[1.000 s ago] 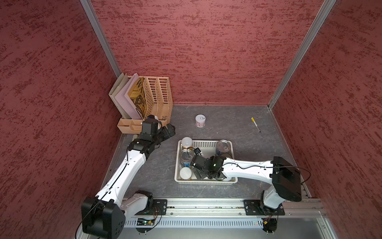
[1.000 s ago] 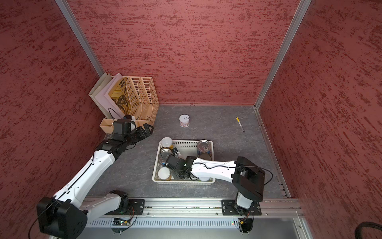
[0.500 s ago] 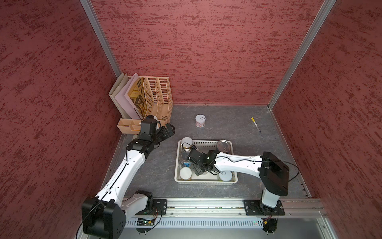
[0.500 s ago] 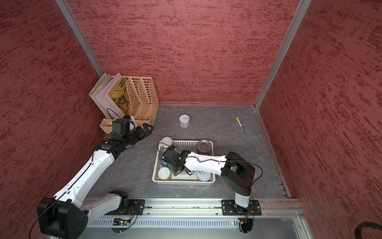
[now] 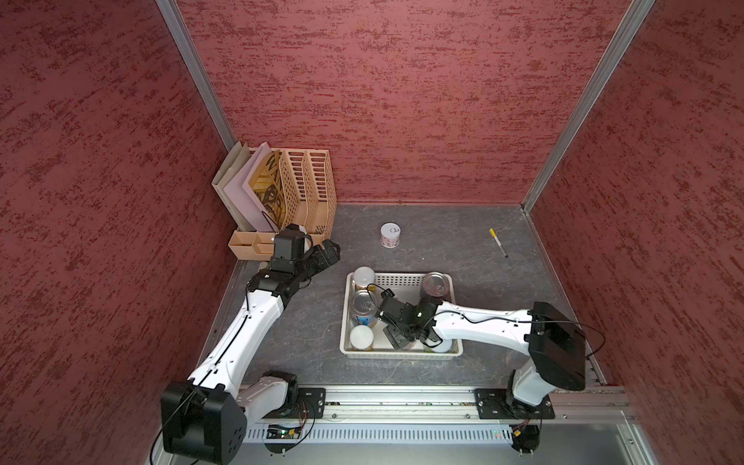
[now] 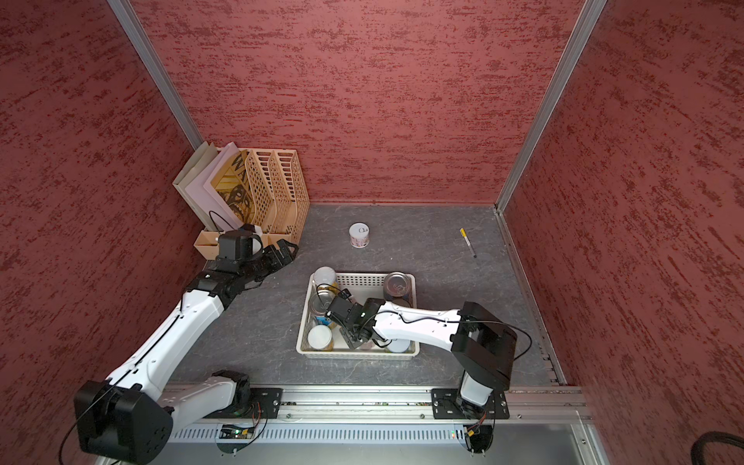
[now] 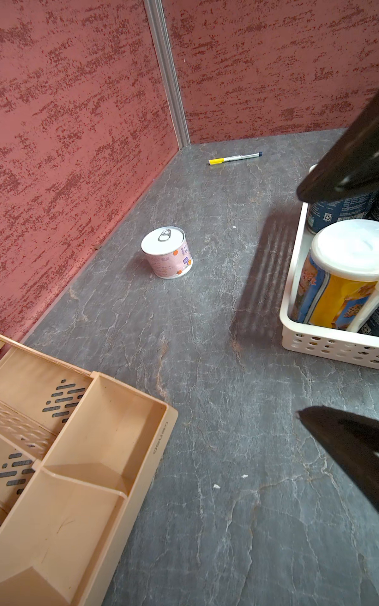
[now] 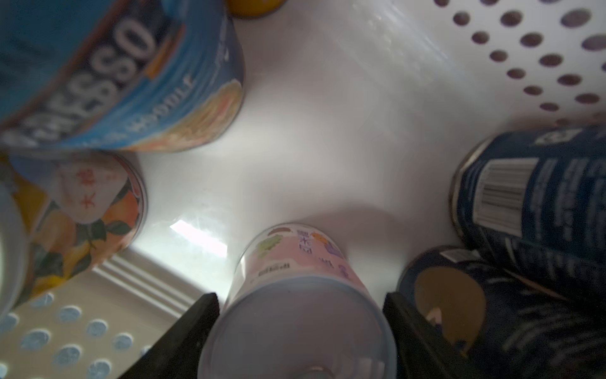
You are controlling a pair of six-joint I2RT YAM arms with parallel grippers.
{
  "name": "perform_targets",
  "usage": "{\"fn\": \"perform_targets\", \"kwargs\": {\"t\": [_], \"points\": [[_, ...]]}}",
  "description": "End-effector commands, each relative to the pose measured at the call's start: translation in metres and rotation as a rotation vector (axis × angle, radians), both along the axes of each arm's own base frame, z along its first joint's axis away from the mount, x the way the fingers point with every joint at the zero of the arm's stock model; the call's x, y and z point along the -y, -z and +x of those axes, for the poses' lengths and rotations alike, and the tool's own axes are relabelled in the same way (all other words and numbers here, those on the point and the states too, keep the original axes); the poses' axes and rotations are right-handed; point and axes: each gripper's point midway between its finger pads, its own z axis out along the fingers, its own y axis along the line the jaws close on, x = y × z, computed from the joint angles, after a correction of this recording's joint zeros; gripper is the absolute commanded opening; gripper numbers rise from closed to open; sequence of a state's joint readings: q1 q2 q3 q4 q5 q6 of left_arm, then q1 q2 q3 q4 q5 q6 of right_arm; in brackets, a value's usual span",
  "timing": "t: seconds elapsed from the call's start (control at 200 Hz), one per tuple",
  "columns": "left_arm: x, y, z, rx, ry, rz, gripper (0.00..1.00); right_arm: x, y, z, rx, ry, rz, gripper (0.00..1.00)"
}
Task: Put the canned food in the basket
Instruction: Place the canned food in the basket.
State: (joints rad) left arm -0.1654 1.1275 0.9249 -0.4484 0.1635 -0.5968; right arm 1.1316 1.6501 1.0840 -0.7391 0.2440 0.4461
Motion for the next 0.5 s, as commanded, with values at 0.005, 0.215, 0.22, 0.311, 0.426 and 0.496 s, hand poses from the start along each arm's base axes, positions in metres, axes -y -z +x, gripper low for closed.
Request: {"fn": "perform_targets", "kwargs": {"t": [0.005,0.215,0.22,0.311,0.426,0.496], "points": [[0.000,-0.001,0.003,0.010,0.004,-0.017,1.00,0.014,-0.004,-0.014,-0.021,0.006,-0.017,0.67],[0.000,0.000,0.004,0.004,0.002,-0.019,1.00,0.033,0.004,-0.023,-0.031,0.011,-0.080,0.67],[0.000,0.001,0.004,0.004,0.003,-0.018,1.00,0.033,0.004,-0.023,-0.031,0.011,-0.082,0.67],[0.000,0.001,0.004,0.001,0.003,-0.018,1.00,0.040,0.004,-0.025,-0.031,0.015,-0.097,0.67],[0.000,0.001,0.004,0.001,0.004,-0.020,1.00,0.048,0.003,-0.027,-0.027,0.018,-0.113,0.67],[0.000,0.002,0.004,-0.003,0.002,-0.022,1.00,0.051,0.004,-0.027,-0.026,0.020,-0.128,0.67]]}}
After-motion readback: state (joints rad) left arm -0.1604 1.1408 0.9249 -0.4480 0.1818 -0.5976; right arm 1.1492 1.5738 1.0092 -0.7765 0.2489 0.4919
